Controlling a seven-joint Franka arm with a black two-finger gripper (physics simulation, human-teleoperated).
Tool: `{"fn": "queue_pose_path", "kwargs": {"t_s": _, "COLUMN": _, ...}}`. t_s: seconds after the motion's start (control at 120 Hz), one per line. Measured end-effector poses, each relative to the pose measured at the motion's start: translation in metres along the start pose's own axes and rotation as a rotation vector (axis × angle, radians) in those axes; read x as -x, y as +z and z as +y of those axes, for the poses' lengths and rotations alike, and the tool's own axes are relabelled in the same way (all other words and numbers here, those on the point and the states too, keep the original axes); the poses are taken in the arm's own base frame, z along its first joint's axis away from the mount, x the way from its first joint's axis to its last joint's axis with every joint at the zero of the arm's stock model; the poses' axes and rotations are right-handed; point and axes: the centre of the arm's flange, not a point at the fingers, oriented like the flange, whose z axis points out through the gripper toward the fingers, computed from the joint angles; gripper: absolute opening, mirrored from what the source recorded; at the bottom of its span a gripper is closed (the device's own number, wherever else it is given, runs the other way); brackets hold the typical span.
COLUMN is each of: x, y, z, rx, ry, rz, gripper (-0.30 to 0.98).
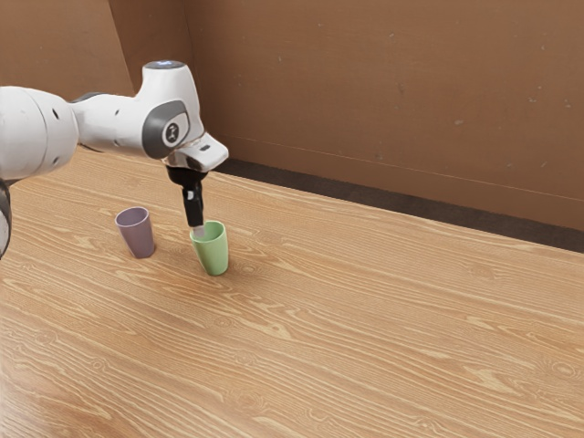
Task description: Place the right cup onto the left cup
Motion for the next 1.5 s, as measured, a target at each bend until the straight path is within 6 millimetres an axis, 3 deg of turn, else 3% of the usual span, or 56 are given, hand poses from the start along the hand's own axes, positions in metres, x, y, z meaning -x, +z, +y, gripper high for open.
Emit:
{"fn": "queue_pose_path", "kwargs": {"t_s": 0.283, "x": -0.003, "y": 0.049, "z": -0.014, "rx": -0.012, "ry": -0.014, "rz": -0.019, "gripper": 0.66}}
{"fn": "queue_pose_path", "kwargs": {"t_s": 0.433, "x": -0.013, "y": 0.064, "z": -0.013, "rx": -0.016, "ry": -0.006, "rz": -0.019, "gripper": 0.48}}
{"fn": "queue_pose_path", "kwargs": {"t_s": 0.558, "x": -0.009, "y": 0.075, "z": -0.018, "rx": -0.017, "ry": -0.019, "rz": -0.024, "gripper": 0.33}}
{"fn": "queue_pose_path", "kwargs": {"t_s": 0.717, "x": -0.012, "y": 0.078, "z": -0.019, "rx": -0.027, "ry": -0.018, "rz": -0.023, "gripper": 0.09}}
{"fn": "queue_pose_path", "kwargs": {"t_s": 0.925, "x": -0.012, "y": 0.081, "z": -0.020, "rx": -0.028, "ry": -0.027, "rz": -0.012, "gripper": -0.04}}
{"fn": "queue_pose_path", "kwargs": {"t_s": 1.142, "x": -0.013, "y": 0.071, "z": -0.023, "rx": -0.086, "ry": -0.018, "rz": -0.005, "gripper": -0.08}}
{"fn": "queue_pose_path", "kwargs": {"t_s": 1.275, "x": -0.007, "y": 0.043, "z": -0.022, "rx": -0.113, "ry": -0.028, "rz": 0.011, "gripper": -0.09}}
{"fn": "queue_pose_path", "kwargs": {"t_s": 1.5, "x": 0.047, "y": -0.002, "z": -0.024, "rx": -0.114, "ry": -0.114, "rz": 0.028, "gripper": -0.10}}
